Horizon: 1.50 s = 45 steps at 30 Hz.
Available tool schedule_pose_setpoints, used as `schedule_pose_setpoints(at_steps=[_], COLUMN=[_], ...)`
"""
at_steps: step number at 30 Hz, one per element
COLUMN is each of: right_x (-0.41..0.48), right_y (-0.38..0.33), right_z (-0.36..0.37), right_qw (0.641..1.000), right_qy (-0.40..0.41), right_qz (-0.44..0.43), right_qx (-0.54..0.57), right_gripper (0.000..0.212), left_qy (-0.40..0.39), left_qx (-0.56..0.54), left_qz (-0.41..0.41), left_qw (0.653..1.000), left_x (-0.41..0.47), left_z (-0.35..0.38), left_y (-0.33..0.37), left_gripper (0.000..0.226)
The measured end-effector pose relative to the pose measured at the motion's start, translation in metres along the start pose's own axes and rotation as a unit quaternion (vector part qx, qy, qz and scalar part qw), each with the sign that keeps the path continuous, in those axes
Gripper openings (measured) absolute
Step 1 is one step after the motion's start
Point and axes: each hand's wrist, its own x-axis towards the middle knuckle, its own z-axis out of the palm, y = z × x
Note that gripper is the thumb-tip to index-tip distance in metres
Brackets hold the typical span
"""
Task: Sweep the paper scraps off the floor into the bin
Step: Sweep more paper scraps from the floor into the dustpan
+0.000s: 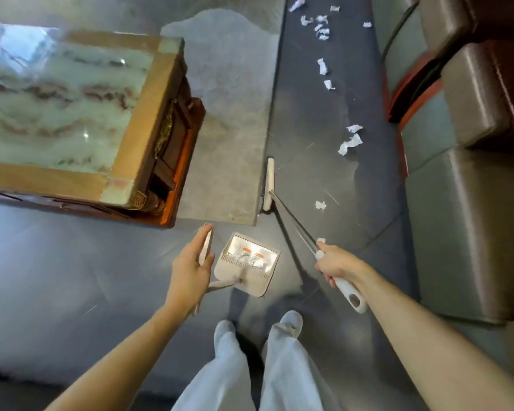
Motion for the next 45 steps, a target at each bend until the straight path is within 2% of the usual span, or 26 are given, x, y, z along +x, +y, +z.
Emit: schedule_pose_setpoints(at_steps=[5,6,9,11,16,21,25,28,32,34,37,42,45], right_x=[-0.012,-0.020,-0.047,-0.065,-0.107,-0.130,-0.136,-0.136,-0.114,-0.100,-0.086,-0.121,-0.151], right_y=[0.020,0.027,0.050,0.066,0.104,0.132,0.149,0.157,0.148,0.135,0.116,0.103,0.104], right_z=[0.006,0.008,0.000,-0.012,-0.022,-0.002,0.002,0.013,0.037,0.050,0.073,0.066,0.041], right_qw=[0.995,0.994,0.987,0.983,0.976,0.958,0.944,0.951,0.976,0.982,0.987,0.988,0.992], right_qy=[-0.072,-0.091,-0.126,-0.131,-0.097,-0.026,0.029,0.079,0.118,0.102,0.055,-0.035,-0.047], right_qz=[0.024,0.034,0.071,0.080,0.113,0.124,0.142,0.158,0.169,0.159,0.149,0.117,0.105], right_qx=[-0.066,-0.055,0.074,0.104,0.159,0.258,0.297,0.256,0.074,0.009,-0.003,-0.089,-0.056], right_gripper=[0.078,0.079,0.079,0.079,0.078,0.078,0.076,0.077,0.077,0.078,0.082,0.084,0.084], left_qy=[0.018,0.021,0.022,0.020,-0.001,-0.079,-0.110,-0.150,-0.191,-0.196,-0.194,-0.188,-0.187], left_qx=[0.017,0.020,0.021,0.014,0.010,0.063,0.080,0.096,0.116,0.125,0.136,0.156,0.160], left_qz=[-0.013,-0.013,-0.012,-0.009,0.010,0.081,0.108,0.140,0.179,0.191,0.207,0.211,0.214], left_qw=[1.000,0.999,0.999,1.000,1.000,0.992,0.985,0.974,0.958,0.954,0.949,0.946,0.945], left_x=[0.006,0.007,0.007,0.005,-0.003,-0.017,-0.012,-0.006,0.004,0.011,0.019,0.017,0.014], left_z=[0.007,0.006,0.002,0.001,0.005,0.028,0.041,0.049,0.062,0.070,0.080,0.074,0.061], left_y=[0.004,0.004,0.001,-0.002,-0.002,0.006,0.008,0.005,0.011,0.020,0.031,0.025,0.017], left_gripper=[0.056,0.056,0.057,0.058,0.056,0.053,0.054,0.055,0.055,0.055,0.055,0.057,0.057])
